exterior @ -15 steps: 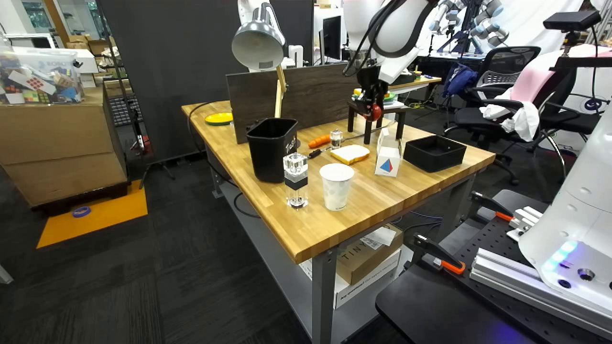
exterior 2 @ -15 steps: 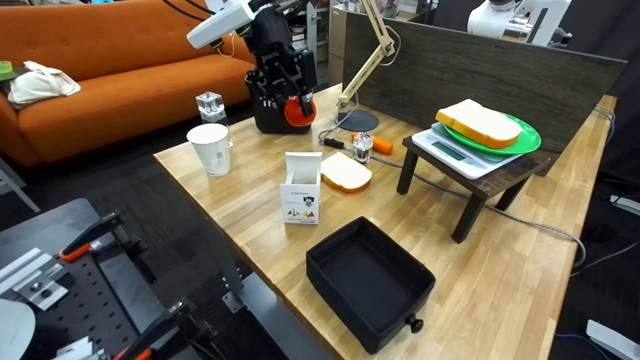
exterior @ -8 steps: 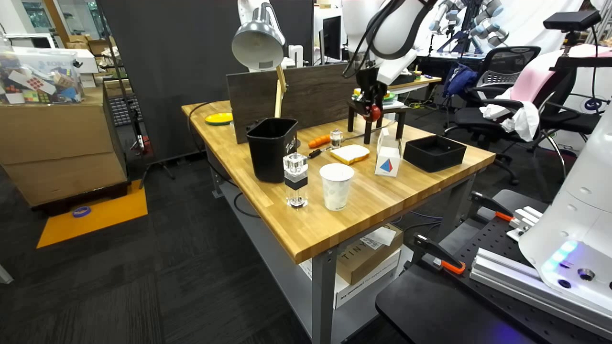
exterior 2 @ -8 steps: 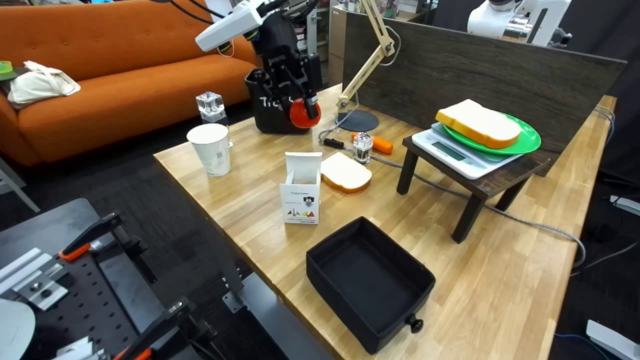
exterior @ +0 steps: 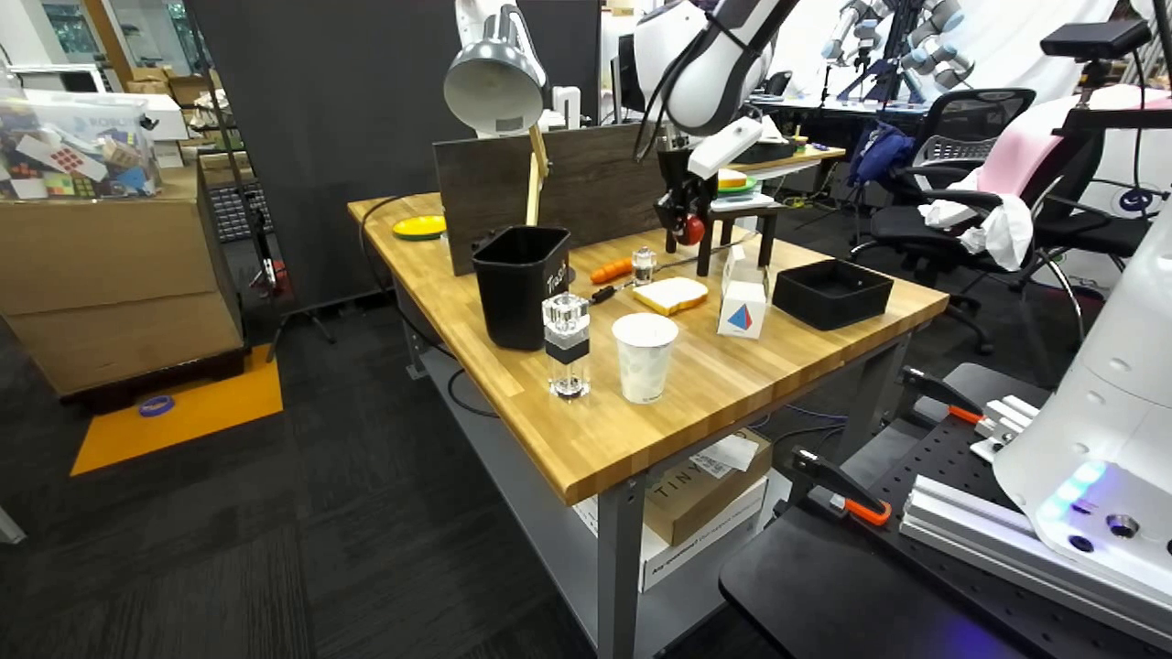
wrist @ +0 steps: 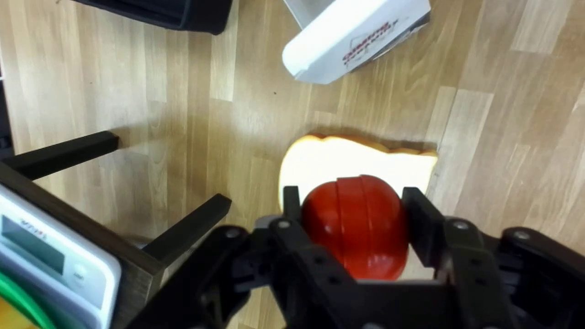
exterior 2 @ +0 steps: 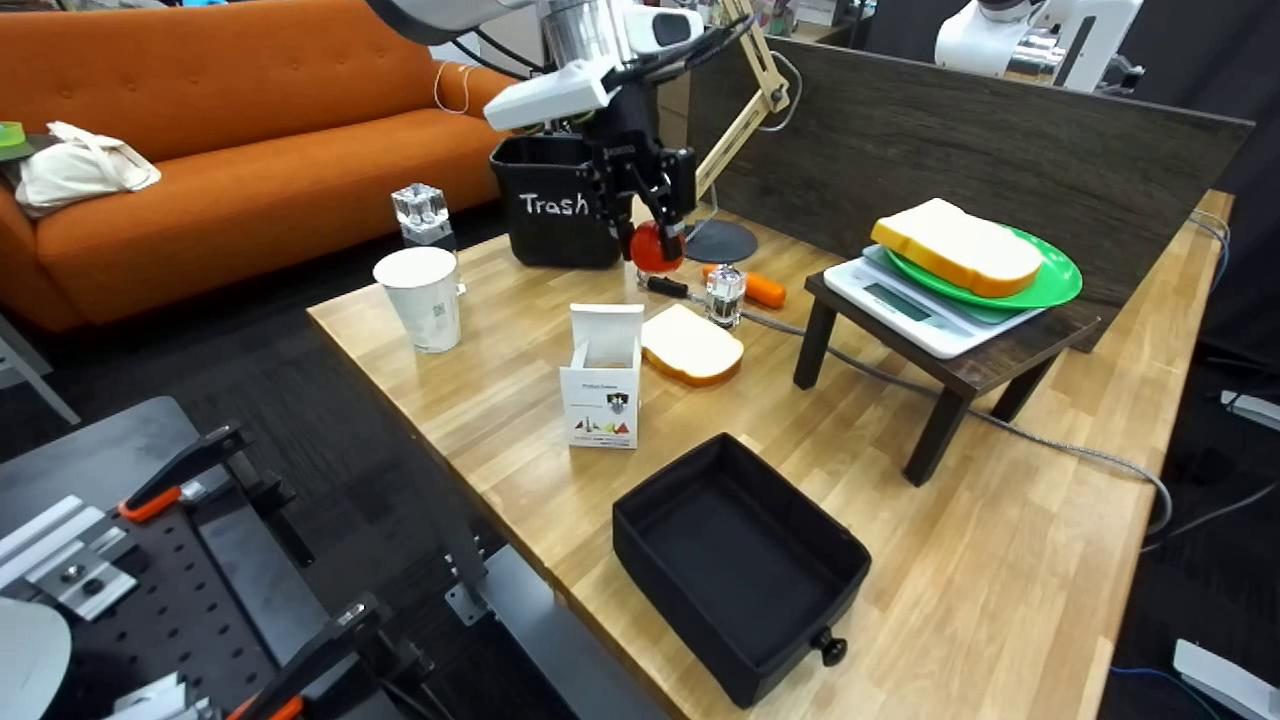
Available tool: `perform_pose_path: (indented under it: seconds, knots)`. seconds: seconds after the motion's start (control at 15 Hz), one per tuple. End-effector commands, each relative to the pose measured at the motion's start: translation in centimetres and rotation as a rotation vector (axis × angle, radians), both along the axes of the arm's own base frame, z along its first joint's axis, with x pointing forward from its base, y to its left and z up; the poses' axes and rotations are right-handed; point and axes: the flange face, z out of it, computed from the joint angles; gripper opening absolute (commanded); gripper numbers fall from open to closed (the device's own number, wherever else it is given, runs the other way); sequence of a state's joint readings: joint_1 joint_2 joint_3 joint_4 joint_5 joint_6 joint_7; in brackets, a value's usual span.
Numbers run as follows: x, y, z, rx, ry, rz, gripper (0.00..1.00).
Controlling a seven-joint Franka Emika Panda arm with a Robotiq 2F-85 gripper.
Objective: Place the tomato toy on the slice of bread
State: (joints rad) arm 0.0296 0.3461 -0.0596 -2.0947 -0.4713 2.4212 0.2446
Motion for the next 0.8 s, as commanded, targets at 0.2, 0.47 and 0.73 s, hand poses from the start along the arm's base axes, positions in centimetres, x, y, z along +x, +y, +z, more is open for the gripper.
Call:
perform_pose_path:
  seconds: [0.2,0.47,0.73]
  knots:
    - [4.5,-1.9,-4.8,0.108,0.043,-0.068,0.31]
    - [6.1,-2.9,-7.3,0.142,0.052,-0.108,0.31]
    - [6.7,-3.0,-9.5,0.142,0.072,-0.125,0.31]
